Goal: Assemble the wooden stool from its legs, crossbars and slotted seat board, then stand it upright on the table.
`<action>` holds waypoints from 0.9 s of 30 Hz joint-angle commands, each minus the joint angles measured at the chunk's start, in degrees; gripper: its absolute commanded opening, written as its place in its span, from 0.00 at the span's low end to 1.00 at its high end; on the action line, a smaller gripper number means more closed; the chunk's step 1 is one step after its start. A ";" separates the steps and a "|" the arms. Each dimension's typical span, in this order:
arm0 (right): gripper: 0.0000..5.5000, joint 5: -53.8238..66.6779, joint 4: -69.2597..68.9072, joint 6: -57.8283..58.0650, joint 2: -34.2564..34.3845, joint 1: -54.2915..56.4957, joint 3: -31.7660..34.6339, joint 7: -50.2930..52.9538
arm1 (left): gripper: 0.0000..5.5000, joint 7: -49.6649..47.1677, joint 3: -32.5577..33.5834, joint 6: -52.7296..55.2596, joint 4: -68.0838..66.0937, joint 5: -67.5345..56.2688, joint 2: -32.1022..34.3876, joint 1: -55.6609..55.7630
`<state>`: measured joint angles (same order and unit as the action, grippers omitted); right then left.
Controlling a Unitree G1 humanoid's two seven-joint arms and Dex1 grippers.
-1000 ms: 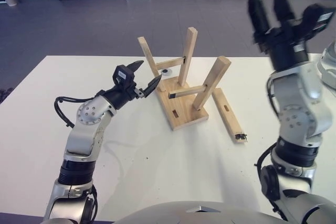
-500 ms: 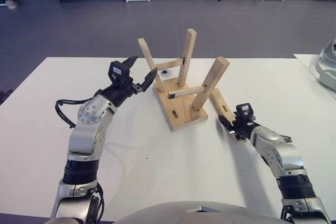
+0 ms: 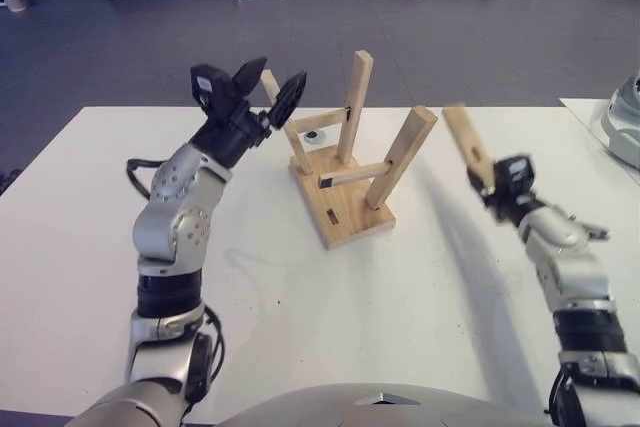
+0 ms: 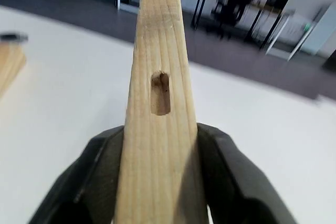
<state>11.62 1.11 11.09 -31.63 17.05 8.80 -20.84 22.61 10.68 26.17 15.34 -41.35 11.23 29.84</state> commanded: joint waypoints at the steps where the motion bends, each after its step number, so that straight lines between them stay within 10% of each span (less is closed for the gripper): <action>1: 0.38 0.34 -8.02 -7.83 -1.89 9.26 -3.23 -7.63 | 0.72 -4.01 4.35 6.49 -4.78 -14.01 -4.42 7.60; 7: 0.38 -3.56 -14.87 -13.48 0.46 16.21 -12.72 -13.62 | 0.72 -5.58 5.16 8.45 -5.56 -25.39 -8.56 14.81; 27: 0.48 -4.23 -16.66 -15.02 3.65 16.95 -13.51 -13.78 | 0.19 -3.67 3.46 5.52 -3.46 -21.93 -5.72 12.81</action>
<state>8.50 -15.61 -3.64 -28.14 32.20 -4.62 -34.59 18.38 13.96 32.25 11.39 -64.51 4.17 43.19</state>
